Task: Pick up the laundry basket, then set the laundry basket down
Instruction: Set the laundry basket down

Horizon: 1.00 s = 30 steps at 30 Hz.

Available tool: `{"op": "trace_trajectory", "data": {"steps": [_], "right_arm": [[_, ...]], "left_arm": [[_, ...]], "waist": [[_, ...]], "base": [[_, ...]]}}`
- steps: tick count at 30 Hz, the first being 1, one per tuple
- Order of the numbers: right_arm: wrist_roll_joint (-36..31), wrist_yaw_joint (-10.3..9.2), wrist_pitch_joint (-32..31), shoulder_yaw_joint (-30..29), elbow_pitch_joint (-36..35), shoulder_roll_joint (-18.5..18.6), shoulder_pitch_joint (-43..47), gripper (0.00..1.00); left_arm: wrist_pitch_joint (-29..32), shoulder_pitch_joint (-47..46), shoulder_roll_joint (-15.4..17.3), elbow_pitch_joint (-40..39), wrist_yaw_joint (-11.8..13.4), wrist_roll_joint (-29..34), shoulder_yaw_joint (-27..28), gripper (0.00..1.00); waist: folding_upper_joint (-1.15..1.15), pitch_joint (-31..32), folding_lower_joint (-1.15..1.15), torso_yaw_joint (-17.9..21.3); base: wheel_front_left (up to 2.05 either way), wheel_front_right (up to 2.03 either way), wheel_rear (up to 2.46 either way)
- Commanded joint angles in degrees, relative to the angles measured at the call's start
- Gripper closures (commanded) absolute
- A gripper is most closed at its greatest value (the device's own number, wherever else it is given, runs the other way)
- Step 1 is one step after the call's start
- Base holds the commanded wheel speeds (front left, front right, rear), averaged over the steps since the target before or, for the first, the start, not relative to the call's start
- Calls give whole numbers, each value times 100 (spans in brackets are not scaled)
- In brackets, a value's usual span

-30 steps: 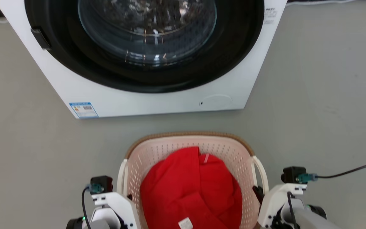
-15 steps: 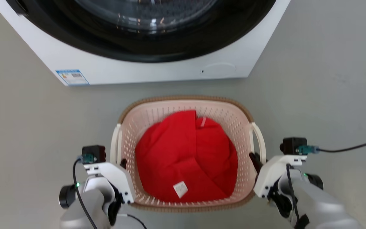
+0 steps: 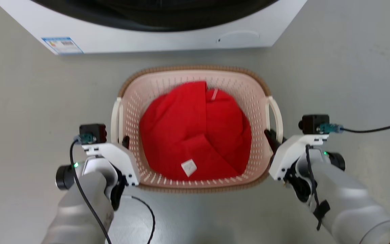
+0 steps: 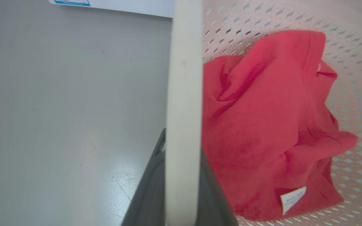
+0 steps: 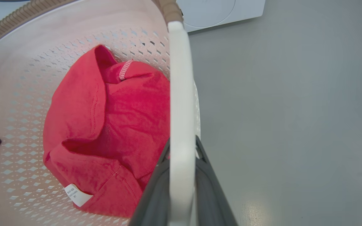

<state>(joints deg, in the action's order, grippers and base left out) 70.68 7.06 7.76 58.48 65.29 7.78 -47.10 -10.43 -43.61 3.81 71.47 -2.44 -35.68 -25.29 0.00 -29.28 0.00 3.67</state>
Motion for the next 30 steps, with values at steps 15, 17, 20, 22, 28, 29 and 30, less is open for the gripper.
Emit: {"op": "trace_trajectory", "data": {"steps": [15,17,20,22,28,29,30], "right_arm": [[161,43,330,178,-124,23,-703,100],[184,43,363,196,-124,24,-768,100],[208,43,413,228,-122,26,-871,100],[217,43,449,256,-122,32,-934,100],[212,43,611,347,-166,38,-1096,100],[211,43,627,359,-168,39,-1114,100],[211,43,642,368,-170,40,-1134,100]], "left_arm": [[-294,-991,336,35,129,-25,160,100],[-322,-1068,340,43,140,-24,160,100],[-358,-1180,349,53,155,-9,146,100],[-379,-1249,352,57,165,8,131,100],[-436,-1411,363,31,180,42,122,100],[-440,-1428,363,23,184,47,123,100],[-444,-1447,361,13,188,51,126,100]], "waist": [[0,-1090,0,-40],[0,-1190,0,-53],[0,-1337,0,-73],[0,-1427,0,-86],[0,-1690,0,-114],[0,-1728,0,-119],[0,-1768,0,-125]], "base": [[0,0,0],[0,0,0],[0,0,0],[0,0,0],[0,0,0],[0,0,0],[0,0,0]]}}
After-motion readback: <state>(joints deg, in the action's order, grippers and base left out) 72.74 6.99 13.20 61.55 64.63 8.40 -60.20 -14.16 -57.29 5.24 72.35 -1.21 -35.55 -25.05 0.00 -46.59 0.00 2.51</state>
